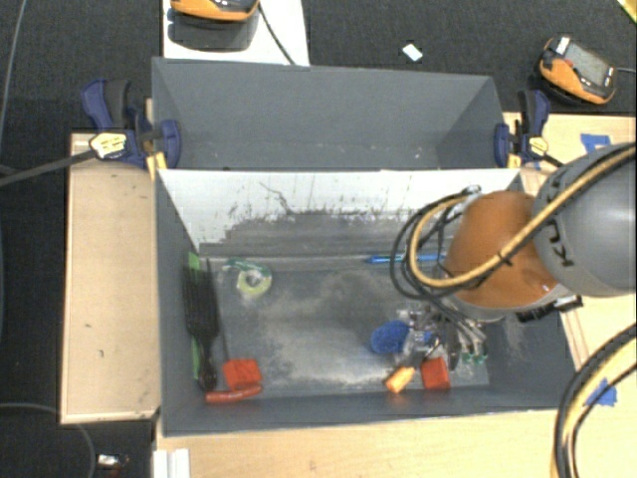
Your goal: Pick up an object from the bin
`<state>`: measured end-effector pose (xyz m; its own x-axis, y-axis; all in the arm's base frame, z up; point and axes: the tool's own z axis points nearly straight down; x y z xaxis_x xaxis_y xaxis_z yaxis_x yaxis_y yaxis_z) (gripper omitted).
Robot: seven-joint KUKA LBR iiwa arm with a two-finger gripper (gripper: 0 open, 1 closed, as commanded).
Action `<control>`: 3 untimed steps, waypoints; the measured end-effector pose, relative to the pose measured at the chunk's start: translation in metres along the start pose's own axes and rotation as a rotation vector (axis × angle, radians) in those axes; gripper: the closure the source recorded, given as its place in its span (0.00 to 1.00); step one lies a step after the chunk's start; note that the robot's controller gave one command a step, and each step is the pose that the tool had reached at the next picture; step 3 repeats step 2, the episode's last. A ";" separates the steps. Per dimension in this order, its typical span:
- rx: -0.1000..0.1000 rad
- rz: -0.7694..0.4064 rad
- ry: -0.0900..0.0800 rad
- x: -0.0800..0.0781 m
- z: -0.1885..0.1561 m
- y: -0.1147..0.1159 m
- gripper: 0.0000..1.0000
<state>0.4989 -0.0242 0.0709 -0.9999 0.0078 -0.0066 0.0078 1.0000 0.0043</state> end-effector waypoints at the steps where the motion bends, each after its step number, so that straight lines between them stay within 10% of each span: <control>1: 0.000 0.001 0.000 0.000 0.000 0.000 1.00; 3: 0.000 0.002 0.003 0.001 -0.015 0.000 1.00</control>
Offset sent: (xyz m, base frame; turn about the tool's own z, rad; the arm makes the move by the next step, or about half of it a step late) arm 0.0003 -0.0001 0.0337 0.0011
